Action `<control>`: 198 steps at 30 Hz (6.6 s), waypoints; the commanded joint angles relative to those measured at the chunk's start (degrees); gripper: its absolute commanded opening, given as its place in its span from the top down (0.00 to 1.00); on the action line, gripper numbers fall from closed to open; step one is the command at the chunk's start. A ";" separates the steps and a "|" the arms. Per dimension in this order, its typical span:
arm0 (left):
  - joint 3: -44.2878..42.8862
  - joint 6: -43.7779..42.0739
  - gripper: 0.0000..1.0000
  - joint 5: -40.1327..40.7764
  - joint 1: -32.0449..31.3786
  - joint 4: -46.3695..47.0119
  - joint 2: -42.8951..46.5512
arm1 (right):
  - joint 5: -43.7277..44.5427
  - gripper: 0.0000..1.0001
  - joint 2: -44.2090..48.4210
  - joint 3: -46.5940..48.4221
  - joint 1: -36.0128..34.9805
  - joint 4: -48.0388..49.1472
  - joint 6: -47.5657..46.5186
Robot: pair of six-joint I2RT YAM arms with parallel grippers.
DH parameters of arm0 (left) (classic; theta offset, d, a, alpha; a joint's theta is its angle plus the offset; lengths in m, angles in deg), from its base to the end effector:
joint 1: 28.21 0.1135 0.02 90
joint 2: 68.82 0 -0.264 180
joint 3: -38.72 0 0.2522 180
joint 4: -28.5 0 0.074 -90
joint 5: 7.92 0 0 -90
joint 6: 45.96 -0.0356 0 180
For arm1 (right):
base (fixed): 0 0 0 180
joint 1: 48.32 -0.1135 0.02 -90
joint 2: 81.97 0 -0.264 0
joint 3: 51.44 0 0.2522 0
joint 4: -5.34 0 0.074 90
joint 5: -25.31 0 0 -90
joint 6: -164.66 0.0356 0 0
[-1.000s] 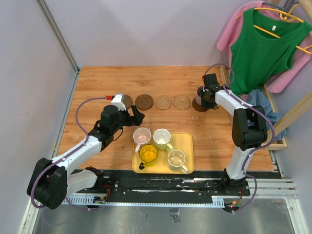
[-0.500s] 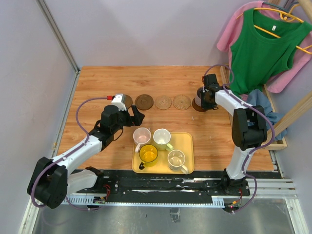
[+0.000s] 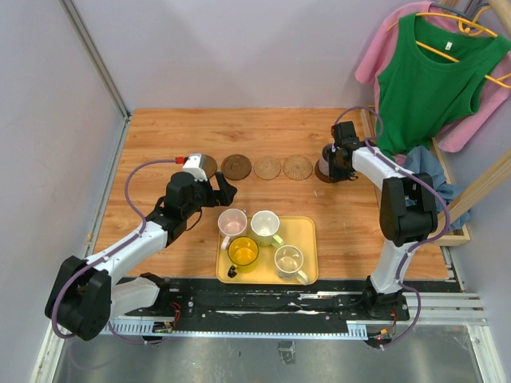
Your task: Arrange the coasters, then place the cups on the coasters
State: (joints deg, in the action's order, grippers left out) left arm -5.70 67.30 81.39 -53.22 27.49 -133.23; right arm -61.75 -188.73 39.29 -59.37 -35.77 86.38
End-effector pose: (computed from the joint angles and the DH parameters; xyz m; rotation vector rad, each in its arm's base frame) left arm 0.2221 -0.1041 0.2261 0.0384 1.9799 -0.5674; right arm 0.3909 0.0745 0.2046 0.0345 2.5681 0.0849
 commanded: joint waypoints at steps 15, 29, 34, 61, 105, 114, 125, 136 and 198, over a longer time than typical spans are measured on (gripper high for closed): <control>-1.27 0.21 0.00 0.42 -0.58 1.64 -0.44 | 0.50 0.80 -0.28 1.02 0.93 -0.77 1.43; -0.82 0.20 0.00 0.42 -0.57 2.09 -0.18 | 0.44 0.45 2.21 -0.45 0.70 -1.36 2.00; -0.48 -0.33 0.00 0.35 -0.56 1.93 1.08 | 0.40 0.36 7.44 -3.32 0.09 -1.78 3.04; 0.95 -0.52 0.00 -5.48 -0.65 1.19 3.90 | -14.08 0.19 42.15 -21.68 -27.34 -1.80 -0.63; 3.93 1.79 0.00 -4.85 -0.66 2.23 4.28 | -10.39 0.20 23.63 -25.82 -42.50 8.54 -1.70; 4.11 2.01 0.00 -4.91 -0.65 2.52 4.30 | -9.71 0.39 23.41 -24.67 -43.34 7.25 -1.60; 4.38 1.97 0.00 -4.13 -0.65 2.52 5.28 | -8.05 0.60 20.76 -22.88 -44.18 5.38 -1.88; 4.37 2.17 0.00 -4.27 -0.65 2.47 5.34 | -5.83 0.99 20.13 -21.35 -45.18 4.26 -2.14; -1.38 -2.38 0.00 -3.76 -0.67 2.80 -2.33 | 15.43 0.99 1.73 4.99 -18.14 9.05 8.97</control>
State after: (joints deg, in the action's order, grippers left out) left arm -5.28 65.68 77.70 -53.46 29.20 -135.43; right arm -45.90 -186.58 41.68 -78.34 -31.42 95.08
